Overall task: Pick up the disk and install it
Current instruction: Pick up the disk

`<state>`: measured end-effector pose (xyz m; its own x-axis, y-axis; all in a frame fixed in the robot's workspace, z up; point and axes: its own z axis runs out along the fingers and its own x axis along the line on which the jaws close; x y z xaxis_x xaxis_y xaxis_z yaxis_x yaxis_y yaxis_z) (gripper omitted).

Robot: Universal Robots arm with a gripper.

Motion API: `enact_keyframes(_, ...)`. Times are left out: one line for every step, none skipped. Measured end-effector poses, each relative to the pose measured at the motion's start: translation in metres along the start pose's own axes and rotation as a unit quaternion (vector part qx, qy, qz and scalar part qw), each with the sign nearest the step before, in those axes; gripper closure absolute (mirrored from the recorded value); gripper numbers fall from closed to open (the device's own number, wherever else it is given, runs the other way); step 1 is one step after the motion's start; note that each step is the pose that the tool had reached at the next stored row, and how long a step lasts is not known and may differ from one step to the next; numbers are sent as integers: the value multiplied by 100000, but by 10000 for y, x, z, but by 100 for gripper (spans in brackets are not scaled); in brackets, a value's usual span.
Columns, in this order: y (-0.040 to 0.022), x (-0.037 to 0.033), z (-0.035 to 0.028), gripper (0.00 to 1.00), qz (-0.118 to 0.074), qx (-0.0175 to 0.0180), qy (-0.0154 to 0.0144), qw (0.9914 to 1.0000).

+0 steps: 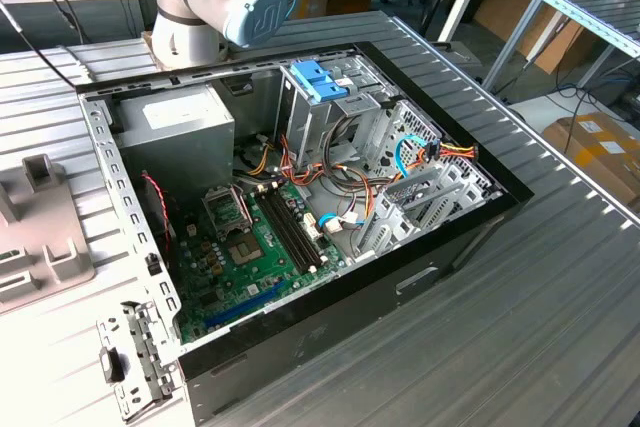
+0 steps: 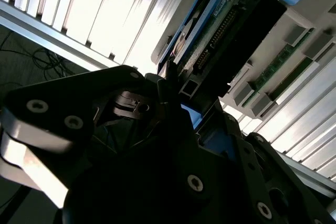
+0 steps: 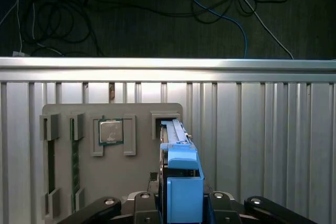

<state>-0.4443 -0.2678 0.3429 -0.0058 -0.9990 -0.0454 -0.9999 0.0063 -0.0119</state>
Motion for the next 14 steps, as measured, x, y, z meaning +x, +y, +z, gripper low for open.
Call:
enact_keyframes(0,0,-5,63,1,1,-6,100000)
enact_keyframes(0,-1,-14,63,3,-1,-15,100000)
enact_keyframes(0,-1,-19,63,2,2,-22,100000)
enact_keyframes(0,-1,-22,63,2,4,-25,100000)
enact_keyframes(0,-1,-26,63,0,4,-34,100000)
enact_keyframes(0,-1,-31,63,-1,1,-40,100000)
enact_keyframes(0,-2,-40,63,0,2,-58,100000)
enact_keyframes(0,-2,-46,63,1,2,-67,100000)
enact_keyframes(0,-2,-50,63,2,0,-71,100000)
enact_keyframes(0,-3,-54,63,4,-6,-77,100000)
enact_keyframes(-1,-3,-66,63,1,-2,-95,100000)
enact_keyframes(-1,-4,-76,63,2,0,-104,100000)
enact_keyframes(-1,-4,-85,63,3,-6,-111,100000)
enact_keyframes(-1,-4,-89,63,3,-3,-115,100000)
